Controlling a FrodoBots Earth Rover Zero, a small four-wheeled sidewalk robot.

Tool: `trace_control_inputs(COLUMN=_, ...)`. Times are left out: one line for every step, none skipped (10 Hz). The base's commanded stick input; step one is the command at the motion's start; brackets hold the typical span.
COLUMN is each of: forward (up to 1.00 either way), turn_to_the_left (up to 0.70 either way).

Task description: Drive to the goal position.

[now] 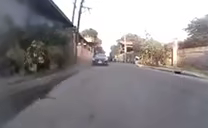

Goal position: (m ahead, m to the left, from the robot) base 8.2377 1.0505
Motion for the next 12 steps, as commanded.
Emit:
trace_control_inputs(forward=1.00, turn_to_the_left=-0.39)
trace_control_inputs(forward=1.00, turn_to_the_left=-0.15)
trace_control_inputs(forward=1.00, turn_to_the_left=0.01)
trace_control_inputs(forward=1.00, turn_to_the_left=0.01)
trace_control_inputs(forward=1.00, turn_to_the_left=0.01)
trace_control_inputs(forward=1.00, turn_to_the_left=-0.11)
trace_control_inputs(forward=1.00, turn_to_the_left=-0.39)
trace_control_inputs(forward=1.00, turn_to_the_left=-0.39)
trace_control_inputs(forward=1.00, turn_to_the_left=-0.39)
trace_control_inputs(forward=1.00, turn_to_the_left=-0.39)
trace_control_inputs(forward=1.00, turn_to_the_left=-0.39)
trace_control_inputs(forward=1.00, turn_to_the_left=-0.01)
